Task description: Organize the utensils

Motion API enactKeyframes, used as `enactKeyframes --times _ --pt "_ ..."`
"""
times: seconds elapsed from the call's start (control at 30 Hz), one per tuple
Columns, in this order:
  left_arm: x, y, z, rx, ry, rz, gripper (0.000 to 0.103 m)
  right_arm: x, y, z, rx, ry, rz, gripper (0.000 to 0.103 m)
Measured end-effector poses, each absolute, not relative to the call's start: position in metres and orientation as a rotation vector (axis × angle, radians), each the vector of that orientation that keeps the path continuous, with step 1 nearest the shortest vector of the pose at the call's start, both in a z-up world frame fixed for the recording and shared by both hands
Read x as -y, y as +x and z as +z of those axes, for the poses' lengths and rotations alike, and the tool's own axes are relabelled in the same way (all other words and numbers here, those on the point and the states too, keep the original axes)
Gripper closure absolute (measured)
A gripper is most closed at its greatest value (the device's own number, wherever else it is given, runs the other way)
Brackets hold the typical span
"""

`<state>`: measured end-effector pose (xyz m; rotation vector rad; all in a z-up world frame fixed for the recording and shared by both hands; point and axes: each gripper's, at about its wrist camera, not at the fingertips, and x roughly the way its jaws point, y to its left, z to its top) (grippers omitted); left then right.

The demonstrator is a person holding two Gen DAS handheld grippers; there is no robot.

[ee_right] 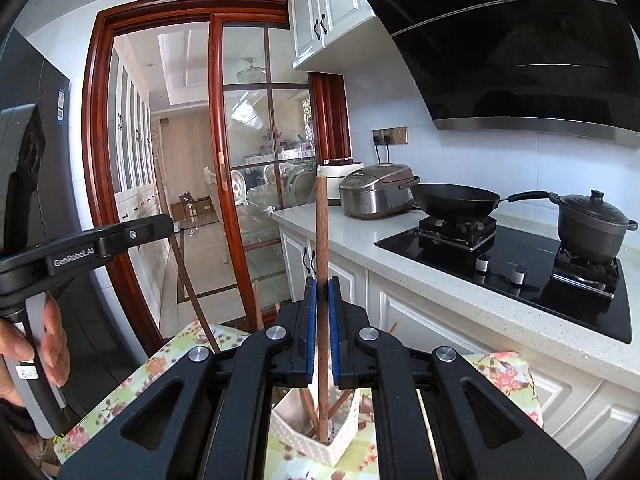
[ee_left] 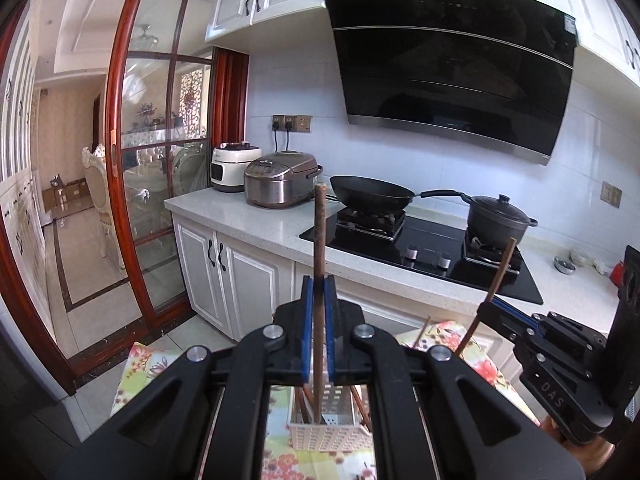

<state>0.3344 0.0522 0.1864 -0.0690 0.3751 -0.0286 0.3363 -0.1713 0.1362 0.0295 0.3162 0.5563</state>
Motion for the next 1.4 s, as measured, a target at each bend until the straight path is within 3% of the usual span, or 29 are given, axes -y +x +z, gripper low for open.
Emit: enactKeyframes --times 0.53,0.8,0.87,0.93,1.17,1.4 --pt "-0.07 0.398 0.1 -0.615 -0.129 -0.058 0.096 0.12 0.392 0.062 -0.582 -0.108 0.545 0.094" --pt "-0.096 0.39 0.084 -0.61 -0.154 -0.011 0.066 0.134 0.395 0.054 -0.596 -0.044 0.539 0.087" --pt "-0.099 0.381 0.083 -0.596 -0.156 0.012 0.053 0.137 0.392 0.056 -0.587 -0.033 0.541 0.071" --pt "-0.104 0.367 0.08 -0.573 -0.167 0.038 0.043 0.142 0.384 0.059 -0.563 -0.025 0.546 0.062" --pt "-0.11 0.313 0.065 -0.53 -0.176 0.089 0.015 0.156 0.346 0.06 -0.536 0.005 0.576 0.062" --pt "-0.097 0.254 0.037 -0.517 -0.108 0.134 0.005 0.163 0.308 0.03 -0.568 0.03 0.585 0.062"
